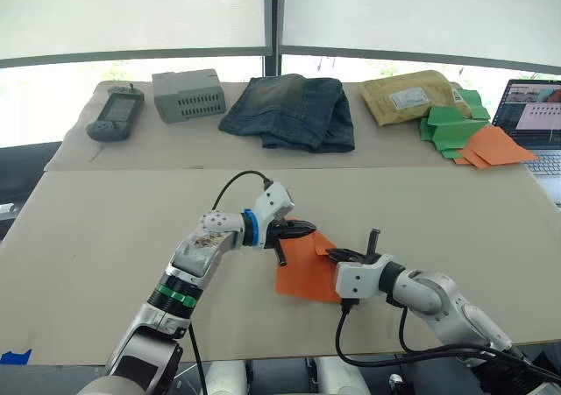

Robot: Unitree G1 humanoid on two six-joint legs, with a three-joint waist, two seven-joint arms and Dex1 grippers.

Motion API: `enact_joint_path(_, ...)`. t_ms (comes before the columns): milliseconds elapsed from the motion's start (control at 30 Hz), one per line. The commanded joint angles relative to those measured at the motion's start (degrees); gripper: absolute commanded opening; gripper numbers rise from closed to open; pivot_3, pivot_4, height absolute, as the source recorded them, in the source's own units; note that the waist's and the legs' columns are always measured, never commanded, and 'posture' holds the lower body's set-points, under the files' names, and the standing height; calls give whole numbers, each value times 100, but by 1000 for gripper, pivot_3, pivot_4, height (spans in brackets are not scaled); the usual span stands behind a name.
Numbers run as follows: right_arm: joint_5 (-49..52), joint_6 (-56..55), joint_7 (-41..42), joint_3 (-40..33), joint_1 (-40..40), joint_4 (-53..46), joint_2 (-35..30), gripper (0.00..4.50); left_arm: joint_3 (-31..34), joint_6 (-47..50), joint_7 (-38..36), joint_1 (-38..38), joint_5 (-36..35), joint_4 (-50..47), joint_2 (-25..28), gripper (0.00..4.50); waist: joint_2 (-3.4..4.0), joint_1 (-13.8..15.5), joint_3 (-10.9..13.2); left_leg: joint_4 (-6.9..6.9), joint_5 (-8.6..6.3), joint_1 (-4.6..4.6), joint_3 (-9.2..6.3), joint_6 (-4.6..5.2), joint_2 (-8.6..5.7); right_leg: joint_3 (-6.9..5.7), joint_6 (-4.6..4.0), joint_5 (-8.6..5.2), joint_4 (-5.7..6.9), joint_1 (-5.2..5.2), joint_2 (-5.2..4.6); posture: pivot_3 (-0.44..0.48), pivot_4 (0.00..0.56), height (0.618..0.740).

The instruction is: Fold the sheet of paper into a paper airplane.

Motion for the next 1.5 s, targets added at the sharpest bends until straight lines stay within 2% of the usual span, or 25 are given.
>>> enact_joint_path(33,-153,-28,72,2,70,114,89,57,-240,-201,223,-281,320,299,-195,0,-1,3,1,0,0,1,0,0,0,0,0,0,0,1,1,0,150,722)
enact_joint_path(200,-215,-73,36,-124,193,103,130,57,-542,-238,794,-588,1005,870,-333,0,-2,3,1,0,0,8,-2,0,1,2,-1,0,2,7,4,0,150,722)
enact_joint_path(433,-343,-75,20,-249,316,59,171,57,-887,-354,705,-579,1329,1205,-492,0,-3,32,0,0,-1,9,-1,1,-5,2,0,-1,-10,20,-4,0,150,722)
enact_joint_path(600,-39,34,185,-437,456,-148,200,57,-912,-393,649,-545,1408,1333,-551,0,-3,68,-1,0,-1,19,-9,1,-6,-4,-8,-8,-12,35,-4,0,150,722)
enact_joint_path(633,-48,41,229,-466,477,-180,173,626,-910,-405,649,-541,1420,1356,-559,0,-3,73,-1,0,-1,19,-11,1,-6,-6,-7,-8,-12,35,-4,0,150,722)
enact_joint_path(767,-70,71,380,-702,581,-432,15,1943,-964,-461,619,-528,1508,1450,-543,0,-3,82,-1,-1,-2,19,-11,1,-9,-6,-3,-9,-14,38,-6,0,150,722)
enact_joint_path(800,24,81,432,-799,614,-516,-18,1943,-962,-473,620,-524,1516,1467,-542,0,-3,88,-1,0,-2,19,-11,1,-9,-6,-3,-9,-14,38,-6,0,150,722)
enact_joint_path(1067,2593,483,1317,-2297,1051,-1127,-85,1943,-923,-527,664,-471,1546,1562,-549,0,-5,97,0,0,-2,20,-18,2,-9,-5,3,-8,-14,46,-6,0,150,722)
enact_joint_path(1133,2806,617,1384,-2412,973,-966,-50,1433,-948,-552,659,-447,1558,1567,-560,0,-5,94,0,0,-2,27,-18,2,-8,-5,0,-9,-14,51,-6,0,150,722)
enact_joint_path(1267,3080,1348,1204,-2277,455,-660,370,127,-962,-546,633,-432,1577,1512,-587,0,-5,77,0,0,-2,33,-18,2,-7,-5,-30,-27,-13,54,-4,0,150,722)
enact_joint_path(1400,3264,2457,1180,-1759,59,-297,986,57,-912,-533,623,-427,1577,1491,-595,0,-4,81,-1,-1,-2,30,-19,2,-7,-5,-25,-24,-11,52,-4,0,150,722)
enact_joint_path(1500,3234,2742,1112,-1635,-49,-12,1277,57,-878,-528,606,-434,1593,1483,-562,0,-1,101,-3,-5,-3,17,-27,4,-7,-11,-3,-13,-12,42,-4,0,150,722)
